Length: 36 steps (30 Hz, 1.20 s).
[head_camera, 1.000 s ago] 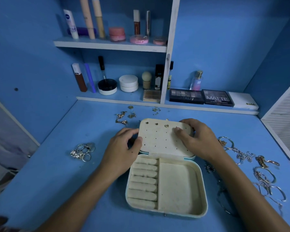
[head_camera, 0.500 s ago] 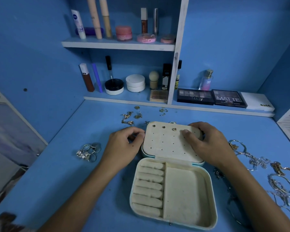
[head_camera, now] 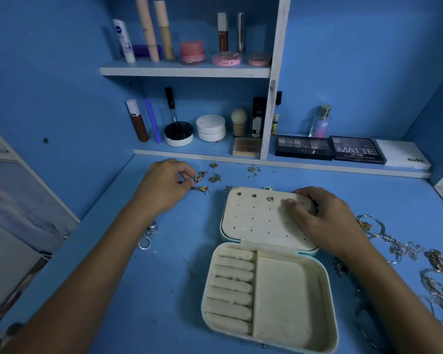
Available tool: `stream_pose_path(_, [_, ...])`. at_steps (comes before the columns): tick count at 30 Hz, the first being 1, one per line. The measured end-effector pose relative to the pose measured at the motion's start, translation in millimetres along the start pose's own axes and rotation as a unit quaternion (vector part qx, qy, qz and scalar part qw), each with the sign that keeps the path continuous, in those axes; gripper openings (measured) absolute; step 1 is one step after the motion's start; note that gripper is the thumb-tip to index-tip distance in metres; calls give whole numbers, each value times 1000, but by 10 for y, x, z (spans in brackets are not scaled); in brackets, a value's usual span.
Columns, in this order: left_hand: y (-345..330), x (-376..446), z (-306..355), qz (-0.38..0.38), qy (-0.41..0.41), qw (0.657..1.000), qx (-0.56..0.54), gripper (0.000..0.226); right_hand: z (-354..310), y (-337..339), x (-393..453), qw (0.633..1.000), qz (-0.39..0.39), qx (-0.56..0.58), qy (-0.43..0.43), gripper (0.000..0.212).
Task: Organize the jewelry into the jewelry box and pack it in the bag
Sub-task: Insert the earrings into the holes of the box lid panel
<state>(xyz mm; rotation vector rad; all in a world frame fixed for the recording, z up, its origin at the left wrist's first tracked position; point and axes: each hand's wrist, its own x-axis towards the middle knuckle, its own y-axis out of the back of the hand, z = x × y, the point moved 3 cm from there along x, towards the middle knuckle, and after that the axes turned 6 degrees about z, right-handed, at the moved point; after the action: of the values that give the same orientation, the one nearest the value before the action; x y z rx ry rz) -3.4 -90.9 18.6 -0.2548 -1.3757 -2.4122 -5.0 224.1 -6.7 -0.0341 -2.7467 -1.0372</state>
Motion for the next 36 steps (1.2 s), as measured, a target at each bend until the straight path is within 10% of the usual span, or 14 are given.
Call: stream_pose_path(36, [-71, -69, 286, -33, -24, 996, -74, 16, 6, 30, -10, 999, 4, 39, 11, 25])
